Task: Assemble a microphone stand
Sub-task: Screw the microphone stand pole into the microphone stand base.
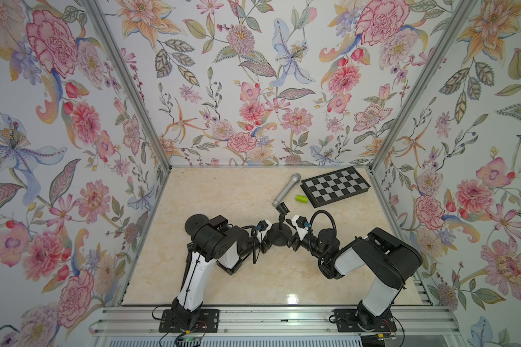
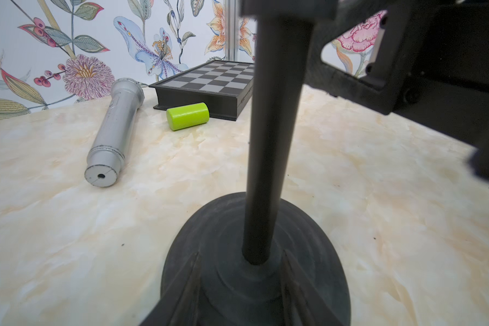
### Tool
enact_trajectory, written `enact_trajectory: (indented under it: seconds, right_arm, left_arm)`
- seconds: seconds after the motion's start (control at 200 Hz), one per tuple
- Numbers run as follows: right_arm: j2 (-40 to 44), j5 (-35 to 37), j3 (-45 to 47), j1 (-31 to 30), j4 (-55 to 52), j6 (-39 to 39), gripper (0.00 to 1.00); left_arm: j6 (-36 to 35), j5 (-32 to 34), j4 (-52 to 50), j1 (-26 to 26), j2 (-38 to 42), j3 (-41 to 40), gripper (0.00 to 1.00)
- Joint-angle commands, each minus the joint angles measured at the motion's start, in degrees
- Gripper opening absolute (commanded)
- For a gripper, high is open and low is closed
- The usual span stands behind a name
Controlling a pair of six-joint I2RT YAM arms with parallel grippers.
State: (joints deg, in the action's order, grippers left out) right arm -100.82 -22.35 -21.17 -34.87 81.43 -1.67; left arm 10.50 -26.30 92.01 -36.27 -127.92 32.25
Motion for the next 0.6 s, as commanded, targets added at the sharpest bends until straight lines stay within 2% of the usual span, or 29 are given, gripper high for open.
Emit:
enact_trajectory:
  seconds: [0.0, 0.16, 0.335, 0.51, 0.55, 0.595]
  right_arm:
    - [0.5, -18.7, -3.1, 3.1, 0.9, 0.3, 0.63]
    - [-0.8, -22.3, -9.0, 6.5, -3.6, 0.4, 0.60]
    - [-2.4, -25.6, -15.4, 7.2, -12.9, -2.6, 0.56]
    - [-4.0, -21.7, -16.1, 7.0, -12.4, -1.9, 0.39]
    - [-3.7, -18.9, -15.0, 6.6, -11.0, -1.6, 0.33]
    - [-3.4, -12.4, -13.6, 5.4, -9.5, -0.9, 0.22]
  left_arm:
    - [-0.8, 1.6, 8.3, 0.4, -3.9, -2.2, 0.46]
    - [-1.0, 1.3, 6.8, 0.5, -3.4, -1.6, 0.46]
    - [-0.7, 1.3, 6.7, 0.8, -3.7, -1.1, 0.46]
    - [-0.1, 1.3, 7.9, 0.9, -4.4, -1.2, 0.46]
    - [-0.1, 0.9, 6.9, 1.2, -4.2, -0.8, 0.46]
    - [0.0, 1.0, 6.5, 1.2, -4.0, -0.7, 0.46]
